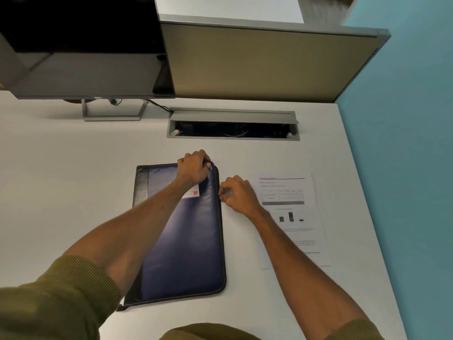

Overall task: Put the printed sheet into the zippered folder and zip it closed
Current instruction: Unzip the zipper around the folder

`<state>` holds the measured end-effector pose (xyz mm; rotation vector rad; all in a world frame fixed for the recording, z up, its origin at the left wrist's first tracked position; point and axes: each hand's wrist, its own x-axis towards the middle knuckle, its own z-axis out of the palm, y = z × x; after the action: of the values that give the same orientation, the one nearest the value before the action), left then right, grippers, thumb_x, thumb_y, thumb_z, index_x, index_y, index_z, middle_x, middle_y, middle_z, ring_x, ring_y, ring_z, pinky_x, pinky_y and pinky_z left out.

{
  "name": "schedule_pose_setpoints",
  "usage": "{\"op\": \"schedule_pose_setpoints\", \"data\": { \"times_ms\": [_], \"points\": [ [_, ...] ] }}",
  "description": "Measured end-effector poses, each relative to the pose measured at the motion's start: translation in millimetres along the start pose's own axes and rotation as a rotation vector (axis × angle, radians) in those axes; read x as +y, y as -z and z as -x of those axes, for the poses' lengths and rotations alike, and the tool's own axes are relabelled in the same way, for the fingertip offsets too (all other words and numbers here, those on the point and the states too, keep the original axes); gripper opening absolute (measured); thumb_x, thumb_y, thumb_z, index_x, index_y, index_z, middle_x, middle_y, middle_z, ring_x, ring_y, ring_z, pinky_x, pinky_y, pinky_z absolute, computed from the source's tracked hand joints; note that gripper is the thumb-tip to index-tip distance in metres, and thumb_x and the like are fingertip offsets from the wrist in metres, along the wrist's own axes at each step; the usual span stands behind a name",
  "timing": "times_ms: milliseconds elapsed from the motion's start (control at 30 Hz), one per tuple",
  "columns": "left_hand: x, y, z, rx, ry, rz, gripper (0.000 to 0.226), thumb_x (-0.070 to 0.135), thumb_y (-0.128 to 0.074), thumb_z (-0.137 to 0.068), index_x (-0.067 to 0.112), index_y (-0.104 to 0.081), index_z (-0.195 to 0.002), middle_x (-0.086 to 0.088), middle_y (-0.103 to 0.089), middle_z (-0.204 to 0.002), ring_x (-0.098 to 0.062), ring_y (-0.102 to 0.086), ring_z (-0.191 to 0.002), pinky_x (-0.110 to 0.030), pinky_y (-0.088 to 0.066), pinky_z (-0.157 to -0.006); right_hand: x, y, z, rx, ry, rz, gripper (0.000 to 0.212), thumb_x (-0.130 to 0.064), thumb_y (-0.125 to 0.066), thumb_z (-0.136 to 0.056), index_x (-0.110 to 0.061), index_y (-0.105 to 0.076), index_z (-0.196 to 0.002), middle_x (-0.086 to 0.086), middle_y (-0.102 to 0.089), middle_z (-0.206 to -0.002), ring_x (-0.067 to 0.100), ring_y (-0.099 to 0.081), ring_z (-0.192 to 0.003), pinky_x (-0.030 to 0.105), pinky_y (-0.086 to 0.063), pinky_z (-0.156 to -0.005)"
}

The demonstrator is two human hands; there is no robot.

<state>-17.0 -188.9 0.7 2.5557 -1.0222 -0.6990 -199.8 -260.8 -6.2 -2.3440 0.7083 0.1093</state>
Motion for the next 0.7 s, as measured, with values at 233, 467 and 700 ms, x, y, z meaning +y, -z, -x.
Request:
{"op": "schedule_pose_setpoints", "data": {
  "times_ms": [233,467,700],
  "points": [
    [7.2,0.4,8.9,-0.001,0.030,-0.017,0.024,0.017,-0.054,-0.108,0.012,-0.063,-0.130,-0.012,-0.068,-0.134,-0.036,-0.050,-0.135,-0.053,-0.034,-0.117,9.7,-22.8,58.7,-0.102,-0.070,-0.110,0.007,-0.012,-0.082,-0.085,-0.016,-0.082,-0.092,-0.001,-0.076,-0.095,0.014,-0.067,-0.088,0.030,-0.055,-0.078],
    [14.1,-9.4,31.1,0.064,0.041,-0.049,0.036,0.020,-0.052,-0.110,0.011,-0.054,-0.145,-0.015,-0.053,-0.151,-0.036,-0.046,-0.144,-0.049,-0.030,-0.126,5.3,-37.5,87.4,0.002,-0.135,-0.128,0.004,-0.017,-0.075,-0.093,-0.018,-0.078,-0.095,-0.005,-0.078,-0.094,-0.002,-0.062,-0.073,0.016,-0.047,-0.069],
    [-19.2,-22.8,86.8,-0.038,-0.101,-0.180,0.075,0.046,-0.043,-0.114,0.023,-0.004,-0.174,-0.006,0.006,-0.182,-0.030,0.004,-0.170,-0.057,0.001,-0.136,-2.2,-40.0,93.0,0.050,-0.135,-0.041,0.006,-0.018,-0.073,-0.092,-0.022,-0.077,-0.095,-0.003,-0.075,-0.102,0.020,-0.071,-0.093,0.040,-0.053,-0.098]
  ]
}}
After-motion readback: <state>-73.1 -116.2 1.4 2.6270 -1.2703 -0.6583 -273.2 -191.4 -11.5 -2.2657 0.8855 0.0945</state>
